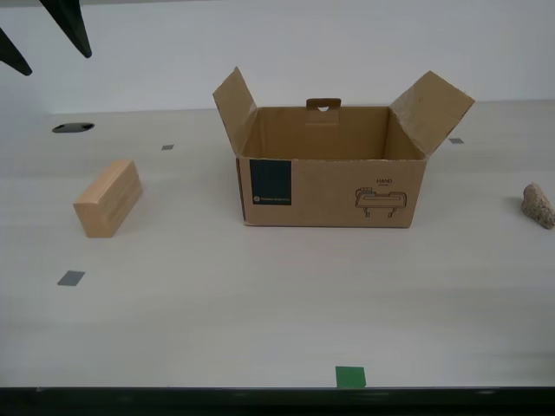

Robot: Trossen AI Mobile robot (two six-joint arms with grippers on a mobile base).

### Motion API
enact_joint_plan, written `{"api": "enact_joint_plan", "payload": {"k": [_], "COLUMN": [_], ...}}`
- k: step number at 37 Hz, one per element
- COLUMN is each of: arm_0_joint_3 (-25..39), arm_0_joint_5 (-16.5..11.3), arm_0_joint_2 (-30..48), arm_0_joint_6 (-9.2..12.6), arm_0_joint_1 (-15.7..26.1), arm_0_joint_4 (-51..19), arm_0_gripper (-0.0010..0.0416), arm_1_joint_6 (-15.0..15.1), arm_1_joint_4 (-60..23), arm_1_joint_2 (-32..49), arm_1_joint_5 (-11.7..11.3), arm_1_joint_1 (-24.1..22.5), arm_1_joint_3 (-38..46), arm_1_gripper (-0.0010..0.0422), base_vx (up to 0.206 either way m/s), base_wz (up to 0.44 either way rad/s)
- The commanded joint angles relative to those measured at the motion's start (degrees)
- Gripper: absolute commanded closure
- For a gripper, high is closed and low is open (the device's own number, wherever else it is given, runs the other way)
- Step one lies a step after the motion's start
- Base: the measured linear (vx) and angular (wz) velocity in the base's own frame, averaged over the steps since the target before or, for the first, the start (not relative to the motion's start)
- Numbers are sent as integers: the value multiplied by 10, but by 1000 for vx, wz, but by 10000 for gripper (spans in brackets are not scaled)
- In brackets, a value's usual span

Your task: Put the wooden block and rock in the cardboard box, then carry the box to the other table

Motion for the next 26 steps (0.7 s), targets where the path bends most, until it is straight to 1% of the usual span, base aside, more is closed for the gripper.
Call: {"api": "enact_joint_plan", "payload": {"k": [1, 4, 5, 6, 10, 19, 26], "arm_0_joint_3": [1, 1, 1, 1, 0, 0, 0], "arm_0_joint_5": [2, 2, 2, 2, 2, 1, 1], "arm_0_joint_2": [0, 0, 0, 0, 1, 1, 1], "arm_0_joint_6": [5, 5, 5, 5, 7, 10, 16], "arm_0_joint_1": [0, 0, 0, 0, 0, 0, 0], "arm_0_joint_4": [-1, -1, -1, -1, 0, 0, -1], "arm_0_gripper": [7, 7, 7, 7, 7, 7, 7], "arm_1_joint_6": [0, 0, 0, 0, 0, -14, -23], "arm_1_joint_4": [-1, -1, 0, 1, 11, 44, 52], "arm_1_joint_2": [11, 15, 18, 21, 21, 21, 21], "arm_1_joint_5": [-35, -78, -87, -89, -89, -89, -92], "arm_1_joint_1": [-1, -2, -3, -3, -5, -19, -32], "arm_1_joint_3": [1, 1, 1, 2, -3, -20, -31], "arm_1_gripper": [30, 30, 30, 30, 30, 30, 30], "base_vx": [0, 0, 0, 0, 0, 0, 0], "base_wz": [0, 0, 0, 0, 0, 0, 0]}}
